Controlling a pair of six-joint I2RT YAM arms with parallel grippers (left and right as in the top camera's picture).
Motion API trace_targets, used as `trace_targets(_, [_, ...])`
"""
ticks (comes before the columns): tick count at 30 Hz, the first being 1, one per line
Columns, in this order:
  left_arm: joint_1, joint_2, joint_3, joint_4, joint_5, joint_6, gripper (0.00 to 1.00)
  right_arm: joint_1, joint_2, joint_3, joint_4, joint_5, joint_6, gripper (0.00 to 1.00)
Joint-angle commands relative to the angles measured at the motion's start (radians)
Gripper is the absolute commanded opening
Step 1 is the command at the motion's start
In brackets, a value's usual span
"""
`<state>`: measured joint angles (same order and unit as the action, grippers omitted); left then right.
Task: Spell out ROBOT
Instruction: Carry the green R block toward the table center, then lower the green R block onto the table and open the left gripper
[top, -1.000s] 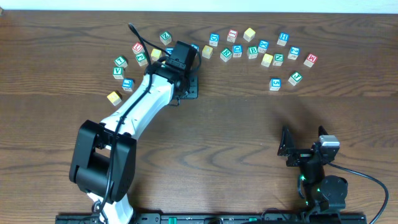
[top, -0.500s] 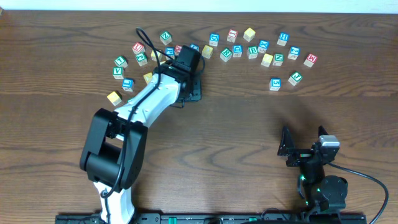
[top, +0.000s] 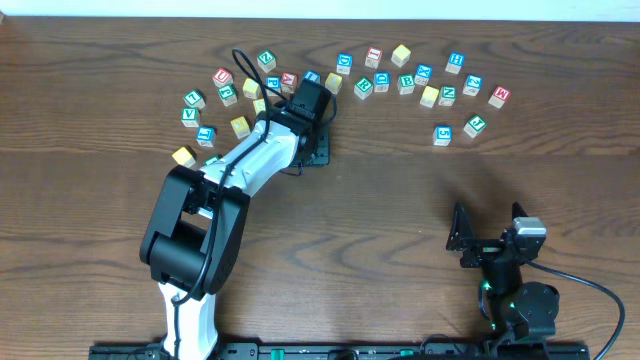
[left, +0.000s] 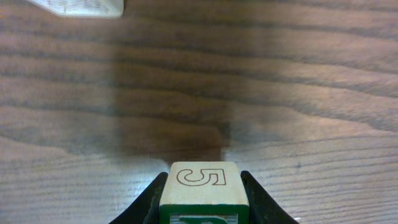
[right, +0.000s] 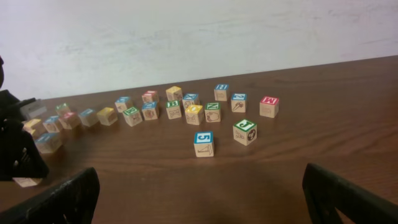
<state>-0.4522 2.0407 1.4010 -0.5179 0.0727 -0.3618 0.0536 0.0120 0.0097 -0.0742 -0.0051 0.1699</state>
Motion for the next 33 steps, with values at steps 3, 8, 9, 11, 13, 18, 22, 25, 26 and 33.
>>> trace_targets(3, [-0.012, 0.026, -0.002, 0.016, -0.007, 0.039, 0.29, -0.005, -0.006, -0.004, 0.0, -0.005, -0.014, 0.99])
trace_targets(8, [-0.012, 0.044, -0.002, 0.034, -0.007, 0.039, 0.29, -0.005, -0.006, -0.004, 0.0, -0.005, -0.014, 0.99])
trace_targets(9, [-0.012, 0.045, -0.002, 0.038, -0.006, 0.039, 0.29, -0.005, -0.006, -0.004, 0.0, -0.005, -0.014, 0.99])
trace_targets(11, [-0.012, 0.045, -0.002, 0.038, -0.007, 0.039, 0.29, -0.005, -0.006, -0.004, 0.0, -0.005, -0.014, 0.99])
trace_targets(13, [-0.012, 0.045, -0.002, 0.038, -0.006, 0.039, 0.29, -0.005, -0.006, -0.004, 0.0, -0.005, -0.014, 0.99])
trace_targets(18, [-0.012, 0.045, -0.002, 0.039, -0.006, 0.039, 0.3, -0.005, -0.006, -0.004, 0.0, -0.005, -0.014, 0.99])
trace_targets(22, [-0.012, 0.045, -0.002, 0.039, -0.006, 0.039, 0.31, -0.005, -0.006, -0.004, 0.0, -0.005, -0.014, 0.99])
trace_targets(25, [-0.012, 0.045, -0.002, 0.039, -0.005, 0.039, 0.39, -0.005, -0.006, -0.004, 0.0, -0.005, -0.014, 0.99])
trace_targets(26, [-0.012, 0.045, -0.002, 0.039, -0.005, 0.039, 0.42, -0.005, -0.006, -0.004, 0.0, -0.005, -0.014, 0.99])
trace_targets(33, [-0.012, 0.045, -0.002, 0.039, -0.005, 0.038, 0.43, -0.005, -0.006, -0.004, 0.0, -0.005, -0.014, 0.99])
